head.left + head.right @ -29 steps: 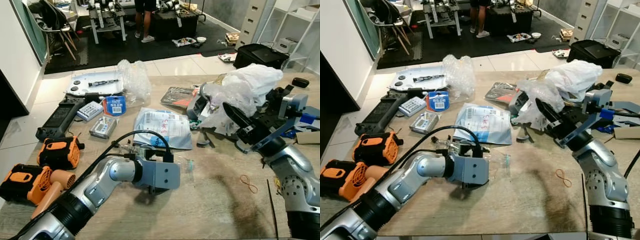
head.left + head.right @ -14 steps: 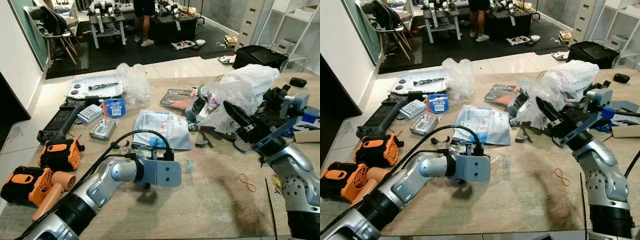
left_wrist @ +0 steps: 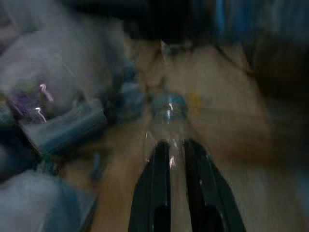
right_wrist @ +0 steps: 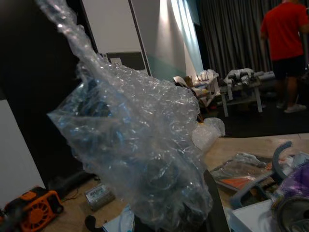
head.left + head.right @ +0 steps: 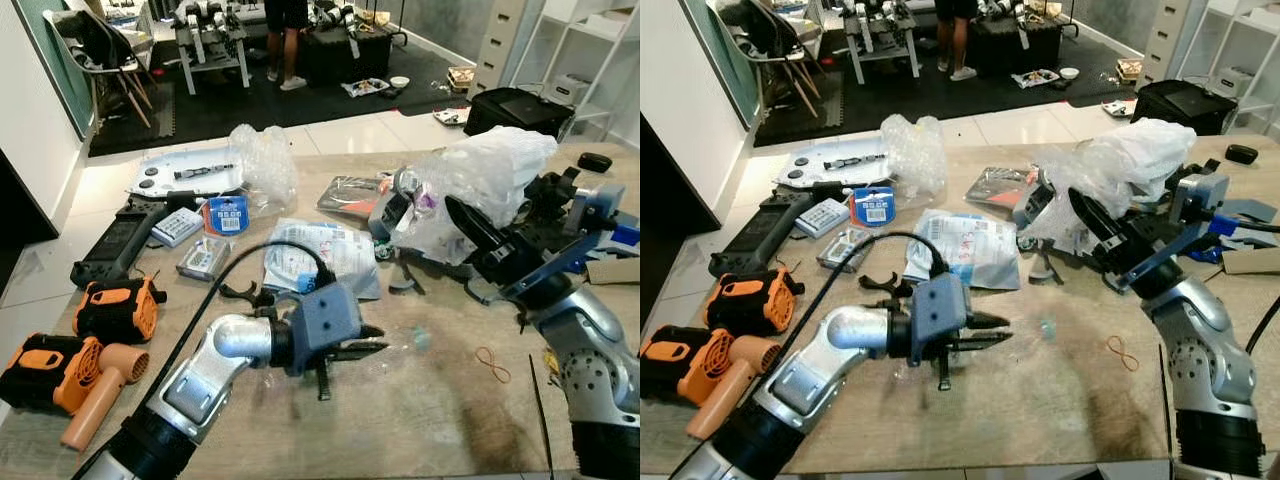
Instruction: Picking trash to rubbish bin
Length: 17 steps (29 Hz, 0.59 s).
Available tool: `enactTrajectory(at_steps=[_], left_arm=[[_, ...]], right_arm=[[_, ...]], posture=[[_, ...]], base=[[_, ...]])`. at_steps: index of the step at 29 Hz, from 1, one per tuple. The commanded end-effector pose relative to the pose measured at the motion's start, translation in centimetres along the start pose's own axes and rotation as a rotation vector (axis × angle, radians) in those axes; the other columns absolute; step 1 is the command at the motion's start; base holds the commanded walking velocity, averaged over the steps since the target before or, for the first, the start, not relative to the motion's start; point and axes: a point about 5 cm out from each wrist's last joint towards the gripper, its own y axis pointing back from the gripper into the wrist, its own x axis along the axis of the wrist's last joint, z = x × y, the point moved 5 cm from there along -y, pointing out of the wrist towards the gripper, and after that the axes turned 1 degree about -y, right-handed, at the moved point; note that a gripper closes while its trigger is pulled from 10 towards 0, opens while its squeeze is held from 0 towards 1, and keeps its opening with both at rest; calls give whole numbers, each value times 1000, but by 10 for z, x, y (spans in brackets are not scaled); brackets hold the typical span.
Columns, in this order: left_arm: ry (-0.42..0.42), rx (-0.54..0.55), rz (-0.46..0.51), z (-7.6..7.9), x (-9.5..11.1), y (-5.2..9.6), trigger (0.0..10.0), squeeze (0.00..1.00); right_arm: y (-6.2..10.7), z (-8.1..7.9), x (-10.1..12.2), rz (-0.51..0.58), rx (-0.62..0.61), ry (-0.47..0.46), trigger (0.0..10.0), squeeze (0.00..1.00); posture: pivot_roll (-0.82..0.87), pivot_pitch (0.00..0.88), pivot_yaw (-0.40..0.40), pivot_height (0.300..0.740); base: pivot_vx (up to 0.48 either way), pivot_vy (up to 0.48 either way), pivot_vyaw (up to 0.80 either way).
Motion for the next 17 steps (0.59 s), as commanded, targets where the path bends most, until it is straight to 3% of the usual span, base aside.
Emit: enactTrajectory(at_steps=[1,2,4,5,6,7,8,13,17], left_arm=[[47,13,95,-2,16,5,10000,0],[96,47,181,-8,29,8,10000,0],[132,68,225,-12,34,11,10000,0],[164,93,263,-15,38,13,10000,0],[192,118,292,-19,41,14,10000,0],[211,130,307,-21,42,16,10000,0],[232,151,322,-23,43,17,10000,0],[333,248,358,-33,34,21,10000,0],[397,273,385,-30,31,22,10000,0]], right_arm=[[0,-4,2,17,16,-18,1490,0],[-2,-6,2,26,23,-31,2039,0],[-3,-7,2,32,27,-41,2235,0],[-4,-9,2,39,32,-52,3647,0],[-5,-11,2,47,38,-67,7569,0],[-5,-12,2,52,43,-77,7569,0],[-6,-15,2,62,55,-95,10000,0],[-11,-26,1,112,88,-187,10000,0],[-14,-29,-6,108,90,-215,10000,0]], posture=[[-163,177,70,740],[-161,177,69,740],[-161,178,68,740],[-161,178,68,740],[-160,178,66,740],[-160,178,66,740],[-159,178,64,740],[-156,173,60,740],[-150,168,56,740]], base=[[0,0,0],[0,0,0],[0,0,0],[0,0,0],[0,0,0],[0,0,0],[0,0,0],[0,0,0],[0,0,0]])
